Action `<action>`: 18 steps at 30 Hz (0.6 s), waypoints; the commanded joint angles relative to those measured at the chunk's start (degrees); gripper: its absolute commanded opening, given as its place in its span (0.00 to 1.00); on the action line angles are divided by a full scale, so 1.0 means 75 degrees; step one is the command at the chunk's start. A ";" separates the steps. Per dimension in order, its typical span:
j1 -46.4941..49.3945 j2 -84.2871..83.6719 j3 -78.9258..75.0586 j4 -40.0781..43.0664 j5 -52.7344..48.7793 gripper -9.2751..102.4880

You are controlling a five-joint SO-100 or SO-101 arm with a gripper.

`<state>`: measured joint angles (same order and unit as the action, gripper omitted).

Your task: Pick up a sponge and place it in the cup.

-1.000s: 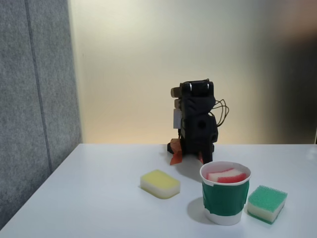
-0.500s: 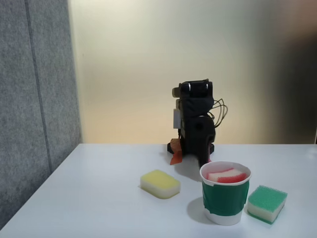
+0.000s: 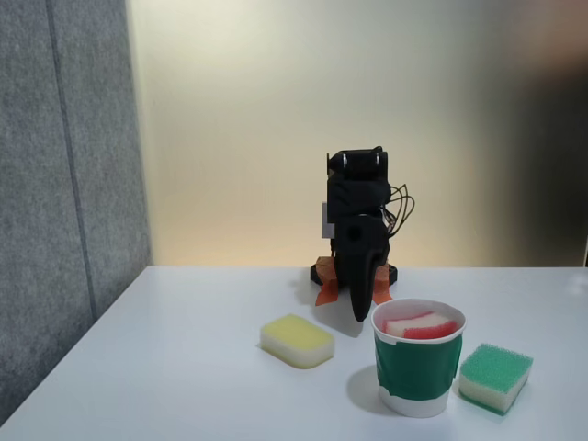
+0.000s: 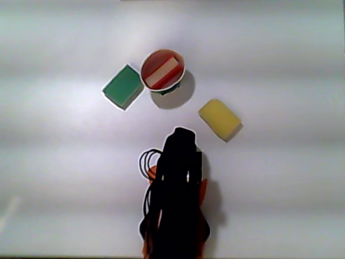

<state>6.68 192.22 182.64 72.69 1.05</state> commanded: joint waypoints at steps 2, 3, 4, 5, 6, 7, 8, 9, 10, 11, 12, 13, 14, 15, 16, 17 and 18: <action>-0.0012 0.0094 0.0352 0.0152 0.0000 0.08; -0.0035 0.0094 0.0352 0.0152 0.0012 0.08; -0.0035 0.0094 0.0352 0.0152 0.0023 0.08; -0.0035 0.0094 0.0352 0.0152 0.0035 0.08; -0.0035 0.0094 0.0352 0.0152 0.0035 0.08; -0.0035 0.0094 0.0352 0.0152 0.0035 0.08; -0.0035 0.0094 0.0352 0.0152 0.0035 0.08; -0.0035 0.0094 0.0352 0.0152 0.0035 0.08; -0.0035 0.0094 0.0352 0.0152 0.0035 0.08; -0.0035 0.0094 0.0352 0.0152 0.0035 0.08; -0.0035 0.0094 0.0352 0.0152 0.0035 0.08; -0.0035 0.0094 0.0352 0.0152 0.0035 0.08; -0.0035 0.0094 0.0352 0.0152 0.0035 0.08; -0.0035 0.0094 0.0352 0.0152 0.0035 0.08; -0.0035 0.0094 0.0352 0.0152 0.0035 0.08; -0.0035 0.0094 0.0352 0.0152 0.0035 0.08; -0.0035 0.0094 0.0352 0.0152 0.0035 0.08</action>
<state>6.24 192.22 182.64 72.69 1.05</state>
